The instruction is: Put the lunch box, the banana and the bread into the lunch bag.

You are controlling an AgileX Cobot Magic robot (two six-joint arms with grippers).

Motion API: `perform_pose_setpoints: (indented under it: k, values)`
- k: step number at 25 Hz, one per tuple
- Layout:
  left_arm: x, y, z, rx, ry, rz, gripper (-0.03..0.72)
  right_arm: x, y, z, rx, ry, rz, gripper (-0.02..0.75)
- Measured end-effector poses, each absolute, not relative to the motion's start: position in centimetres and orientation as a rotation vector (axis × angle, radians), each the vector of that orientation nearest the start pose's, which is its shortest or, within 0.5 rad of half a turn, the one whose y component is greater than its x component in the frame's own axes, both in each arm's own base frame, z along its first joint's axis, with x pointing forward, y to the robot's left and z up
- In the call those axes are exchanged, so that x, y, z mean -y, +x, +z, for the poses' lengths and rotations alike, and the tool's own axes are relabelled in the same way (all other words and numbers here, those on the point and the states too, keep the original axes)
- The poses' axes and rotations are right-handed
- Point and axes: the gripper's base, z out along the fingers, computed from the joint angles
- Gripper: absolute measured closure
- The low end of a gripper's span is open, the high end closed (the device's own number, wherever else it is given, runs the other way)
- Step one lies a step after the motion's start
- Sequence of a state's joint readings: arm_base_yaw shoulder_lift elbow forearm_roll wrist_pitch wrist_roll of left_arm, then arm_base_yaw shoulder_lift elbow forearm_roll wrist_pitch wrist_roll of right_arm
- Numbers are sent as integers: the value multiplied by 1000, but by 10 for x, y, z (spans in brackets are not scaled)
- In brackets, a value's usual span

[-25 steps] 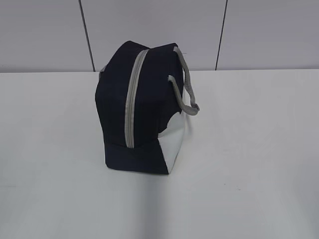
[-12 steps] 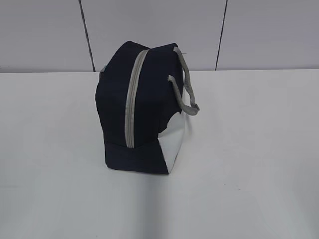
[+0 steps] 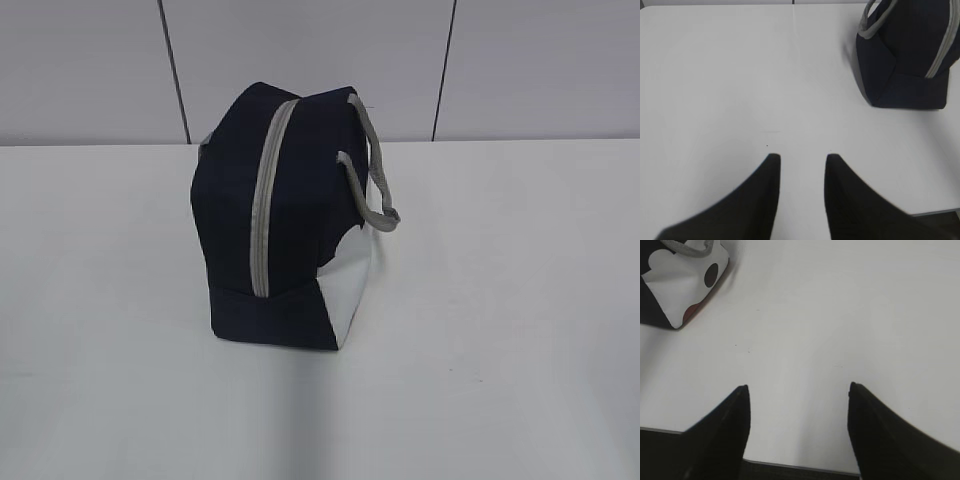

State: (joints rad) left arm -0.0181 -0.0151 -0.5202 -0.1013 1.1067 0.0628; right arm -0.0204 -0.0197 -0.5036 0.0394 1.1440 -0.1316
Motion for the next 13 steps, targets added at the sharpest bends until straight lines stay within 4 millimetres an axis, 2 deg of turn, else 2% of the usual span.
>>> perform_pose_setpoints:
  k: [13]
  values:
    - [8,-12,279,-2050,93,-93,453,-4,-12,272,-2100,-121,-43,281]
